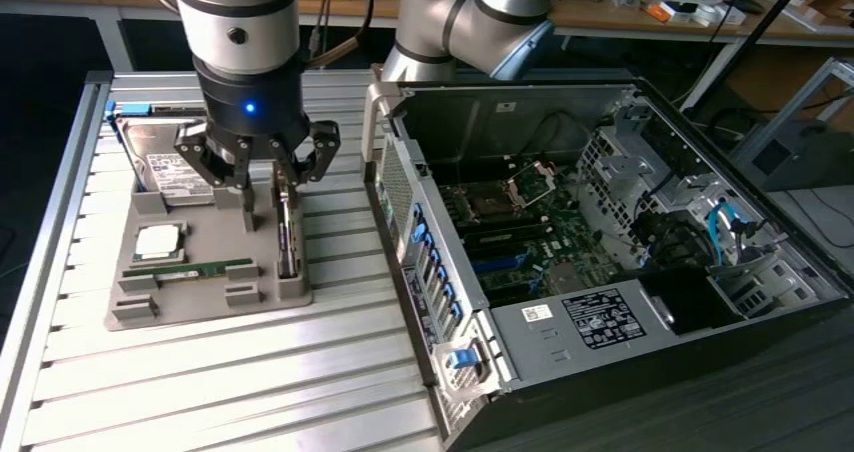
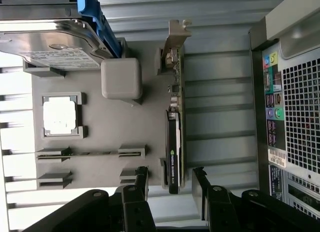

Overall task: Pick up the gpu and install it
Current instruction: 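Pick up the gpu and move the gpu toward the slot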

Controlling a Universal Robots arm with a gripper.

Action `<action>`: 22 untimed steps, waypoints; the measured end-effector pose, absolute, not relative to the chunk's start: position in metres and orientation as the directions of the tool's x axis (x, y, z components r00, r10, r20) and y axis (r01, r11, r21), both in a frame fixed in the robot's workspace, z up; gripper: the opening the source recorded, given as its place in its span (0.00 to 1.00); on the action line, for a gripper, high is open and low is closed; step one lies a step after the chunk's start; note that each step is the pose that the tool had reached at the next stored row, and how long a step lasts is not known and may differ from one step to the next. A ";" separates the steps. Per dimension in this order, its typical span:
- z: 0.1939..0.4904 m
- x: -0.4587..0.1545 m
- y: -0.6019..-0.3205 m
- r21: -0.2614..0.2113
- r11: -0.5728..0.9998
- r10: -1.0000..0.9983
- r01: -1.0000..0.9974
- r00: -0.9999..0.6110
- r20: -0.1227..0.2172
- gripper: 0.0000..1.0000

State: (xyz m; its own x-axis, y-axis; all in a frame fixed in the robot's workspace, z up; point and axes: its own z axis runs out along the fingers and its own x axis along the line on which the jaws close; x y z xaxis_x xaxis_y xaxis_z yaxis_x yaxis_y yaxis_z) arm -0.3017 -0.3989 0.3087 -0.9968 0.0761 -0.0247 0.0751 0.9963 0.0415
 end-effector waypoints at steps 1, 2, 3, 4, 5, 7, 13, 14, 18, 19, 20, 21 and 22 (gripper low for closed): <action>0.308 -0.302 -0.399 0.041 0.996 0.076 0.075 -0.997 -0.025 0.48; 0.307 -0.302 -0.399 0.042 0.996 0.076 0.075 -0.997 -0.025 0.48; 0.307 -0.302 -0.399 0.042 0.996 0.076 0.075 -0.997 -0.025 0.48; 0.306 -0.302 -0.399 0.041 0.996 0.076 0.075 -0.997 -0.025 0.48; 0.305 -0.302 -0.399 0.041 0.996 0.076 0.075 -0.997 -0.025 0.48; 0.304 -0.302 -0.399 0.041 0.996 0.076 0.075 -0.997 -0.025 0.48; 0.301 -0.302 -0.399 0.041 0.996 0.076 0.075 -0.997 -0.025 0.48; 0.300 -0.302 -0.399 0.041 0.996 0.076 0.075 -0.997 -0.024 0.48; 0.299 -0.299 -0.399 0.041 0.996 0.076 0.075 -0.997 -0.025 0.48; 0.299 -0.298 -0.399 0.041 0.996 0.076 0.075 -0.997 -0.025 0.48; 0.298 -0.298 -0.399 0.041 0.996 0.076 0.075 -0.997 -0.025 0.48; 0.298 -0.297 -0.399 0.041 0.996 0.076 0.075 -0.997 -0.025 0.48; 0.298 -0.297 -0.399 0.041 0.996 0.076 0.075 -0.997 -0.025 0.48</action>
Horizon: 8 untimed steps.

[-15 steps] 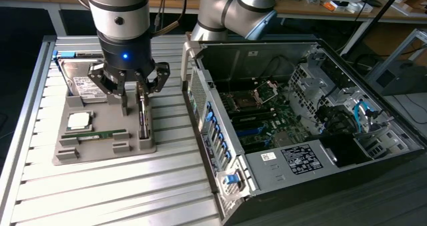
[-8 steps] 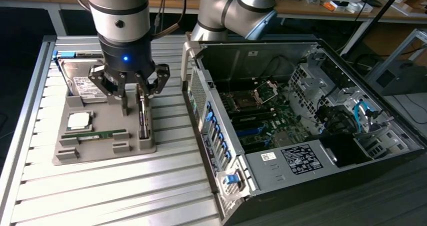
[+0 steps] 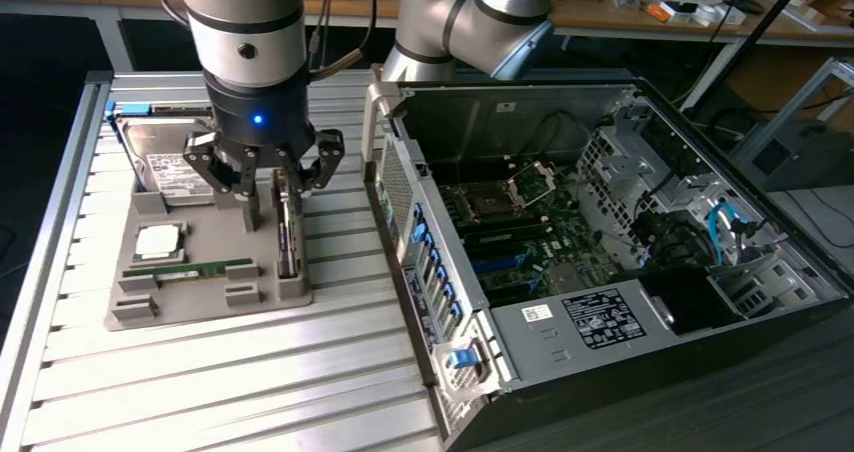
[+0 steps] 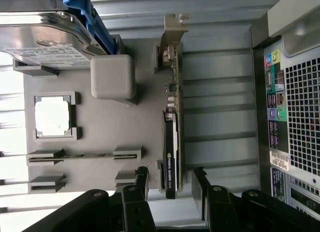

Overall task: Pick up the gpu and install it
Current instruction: 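Pick up the gpu and move the gpu toward the slot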

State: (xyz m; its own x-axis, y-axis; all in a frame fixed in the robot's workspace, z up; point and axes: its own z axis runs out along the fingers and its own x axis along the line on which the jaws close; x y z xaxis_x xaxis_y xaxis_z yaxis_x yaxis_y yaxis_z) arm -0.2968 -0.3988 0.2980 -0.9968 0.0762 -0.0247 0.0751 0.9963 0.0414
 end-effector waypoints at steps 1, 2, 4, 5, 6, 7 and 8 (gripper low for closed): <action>0.298 -0.296 -0.399 0.042 0.996 0.076 0.075 -0.997 -0.025 0.48; 0.297 -0.296 -0.399 0.041 0.996 0.076 0.075 -0.997 -0.025 0.48; 0.297 -0.296 -0.399 0.041 0.996 0.076 0.075 -0.997 -0.025 0.48; 0.297 -0.295 -0.399 0.041 0.996 0.076 0.075 -0.997 -0.025 0.48; 0.297 -0.295 -0.399 0.041 0.996 0.076 0.075 -0.997 -0.025 0.48; 0.296 -0.295 -0.399 0.041 0.996 0.076 0.075 -0.997 -0.025 0.48; 0.296 -0.295 -0.399 0.041 0.996 0.076 0.075 -0.997 -0.025 0.48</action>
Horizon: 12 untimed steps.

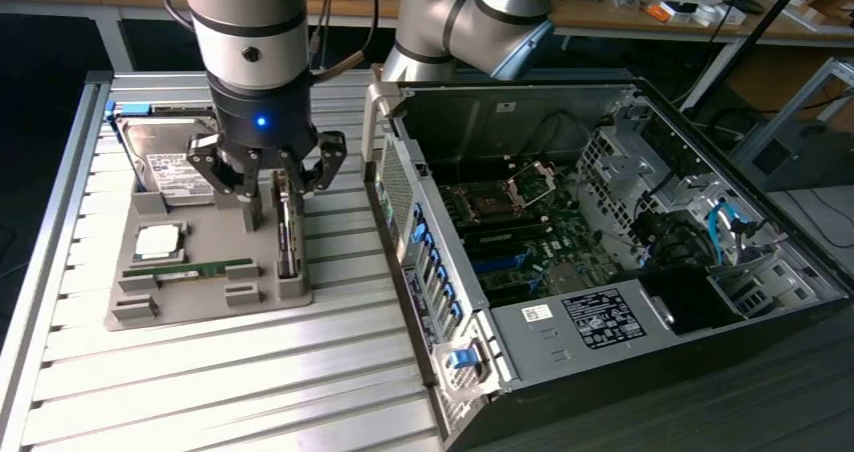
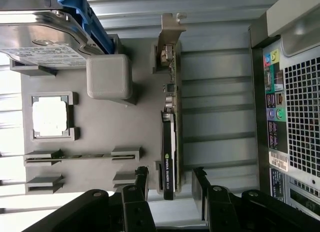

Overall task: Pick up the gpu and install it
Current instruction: 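Pick up the gpu and move the gpu toward the slot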

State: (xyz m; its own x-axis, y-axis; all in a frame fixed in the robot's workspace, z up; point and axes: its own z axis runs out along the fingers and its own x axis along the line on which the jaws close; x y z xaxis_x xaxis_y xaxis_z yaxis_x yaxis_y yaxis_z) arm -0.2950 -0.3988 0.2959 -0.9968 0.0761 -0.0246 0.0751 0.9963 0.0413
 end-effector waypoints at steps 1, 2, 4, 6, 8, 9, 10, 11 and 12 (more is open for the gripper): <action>0.296 -0.295 -0.399 0.041 0.996 0.076 0.075 -0.997 -0.025 0.48; 0.295 -0.295 -0.399 0.041 0.996 0.076 0.075 -0.997 -0.025 0.48; 0.294 -0.295 -0.399 0.041 0.996 0.076 0.075 -0.997 -0.025 0.48; 0.293 -0.295 -0.399 0.041 0.996 0.076 0.075 -0.997 -0.025 0.48; 0.291 -0.295 -0.399 0.041 0.996 0.076 0.075 -0.997 -0.025 0.48; 0.290 -0.295 -0.399 0.041 0.996 0.076 0.075 -0.997 -0.025 0.48; 0.290 -0.295 -0.399 0.041 0.996 0.076 0.075 -0.997 -0.025 0.48; 0.289 -0.295 -0.399 0.041 0.996 0.076 0.075 -0.997 -0.025 0.48; 0.289 -0.295 -0.399 0.041 0.996 0.076 0.075 -0.997 -0.025 0.48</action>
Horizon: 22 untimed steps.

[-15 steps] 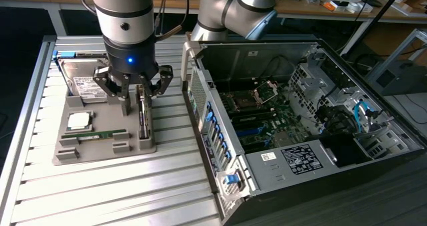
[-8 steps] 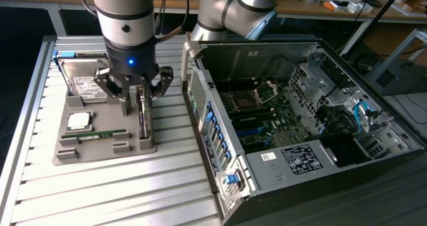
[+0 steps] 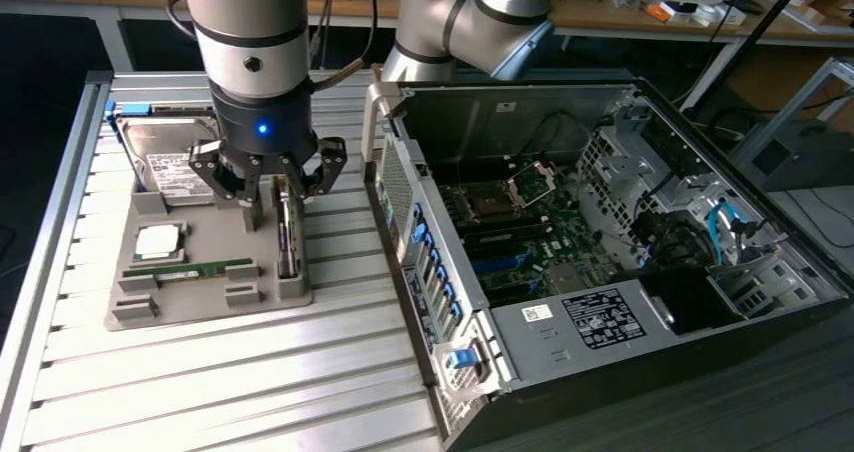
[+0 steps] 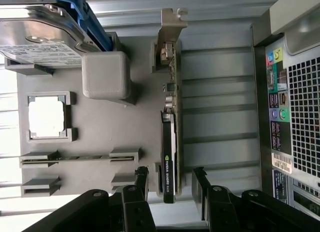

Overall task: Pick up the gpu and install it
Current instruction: 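Pick up the gpu and move the gpu toward the slot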

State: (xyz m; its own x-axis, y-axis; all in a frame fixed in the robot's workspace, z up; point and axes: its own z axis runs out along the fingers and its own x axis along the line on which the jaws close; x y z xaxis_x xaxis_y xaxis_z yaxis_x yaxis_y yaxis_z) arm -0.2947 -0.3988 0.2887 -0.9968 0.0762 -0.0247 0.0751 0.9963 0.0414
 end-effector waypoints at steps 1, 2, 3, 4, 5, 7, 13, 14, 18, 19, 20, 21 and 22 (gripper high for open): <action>0.288 -0.295 -0.399 0.041 0.996 0.076 0.075 -0.997 -0.025 0.48; 0.288 -0.295 -0.399 0.041 0.996 0.076 0.075 -0.997 -0.025 0.48; 0.287 -0.295 -0.399 0.041 0.996 0.076 0.075 -0.997 -0.025 0.48; 0.286 -0.294 -0.399 0.041 0.996 0.076 0.075 -0.997 -0.025 0.48; 0.286 -0.294 -0.399 0.041 0.996 0.076 0.075 -0.997 -0.025 0.48; 0.285 -0.293 -0.399 0.041 0.996 0.076 0.075 -0.997 -0.025 0.48; 0.283 -0.292 -0.397 0.041 0.996 0.076 0.075 -0.997 -0.025 0.48; 0.282 -0.292 -0.397 0.041 0.996 0.076 0.075 -0.997 -0.025 0.48; 0.281 -0.292 -0.395 0.041 0.996 0.076 0.075 -0.997 -0.025 0.48; 0.280 -0.292 -0.395 0.041 0.996 0.076 0.075 -0.997 -0.025 0.48; 0.280 -0.292 -0.394 0.042 0.996 0.076 0.075 -0.997 -0.025 0.48; 0.279 -0.291 -0.394 0.041 0.996 0.076 0.075 -0.997 -0.025 0.48; 0.279 -0.291 -0.394 0.041 0.996 0.076 0.075 -0.997 -0.025 0.48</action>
